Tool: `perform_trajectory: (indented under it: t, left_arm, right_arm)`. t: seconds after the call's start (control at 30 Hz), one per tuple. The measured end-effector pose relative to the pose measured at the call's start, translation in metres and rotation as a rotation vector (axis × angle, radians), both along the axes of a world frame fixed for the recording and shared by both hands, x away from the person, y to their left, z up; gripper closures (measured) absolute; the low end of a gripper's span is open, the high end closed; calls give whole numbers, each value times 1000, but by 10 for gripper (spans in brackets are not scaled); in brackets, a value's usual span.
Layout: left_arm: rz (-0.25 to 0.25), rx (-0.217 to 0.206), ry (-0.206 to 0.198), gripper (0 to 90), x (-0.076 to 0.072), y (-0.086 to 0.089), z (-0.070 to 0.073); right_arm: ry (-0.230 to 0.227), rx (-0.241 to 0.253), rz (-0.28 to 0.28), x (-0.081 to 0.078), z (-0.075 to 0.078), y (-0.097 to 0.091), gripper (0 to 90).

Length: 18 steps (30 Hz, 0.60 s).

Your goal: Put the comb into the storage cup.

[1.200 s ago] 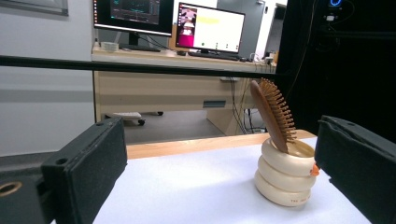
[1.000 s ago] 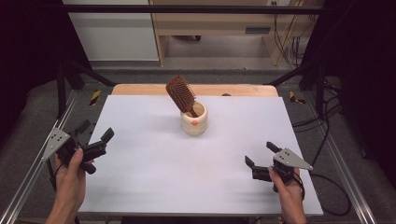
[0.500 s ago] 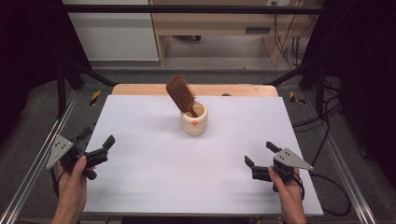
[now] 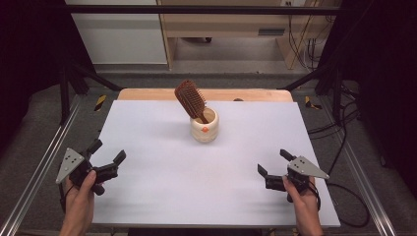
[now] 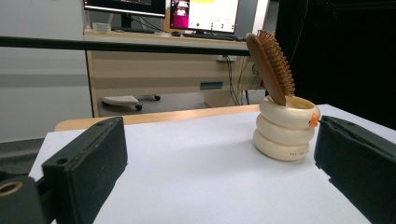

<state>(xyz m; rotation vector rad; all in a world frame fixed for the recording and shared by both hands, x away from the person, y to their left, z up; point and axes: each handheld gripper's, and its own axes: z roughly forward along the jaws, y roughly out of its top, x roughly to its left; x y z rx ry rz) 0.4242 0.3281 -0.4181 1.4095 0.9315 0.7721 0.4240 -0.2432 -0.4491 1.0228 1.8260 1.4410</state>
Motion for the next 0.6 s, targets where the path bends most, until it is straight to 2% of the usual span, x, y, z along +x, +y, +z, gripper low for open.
perform_trajectory:
  t: [0.6]
  left_arm:
    - [-13,-12,26,30,-5,1,-11]
  right_arm:
    - [1,-2,6,0,-1,0,30]
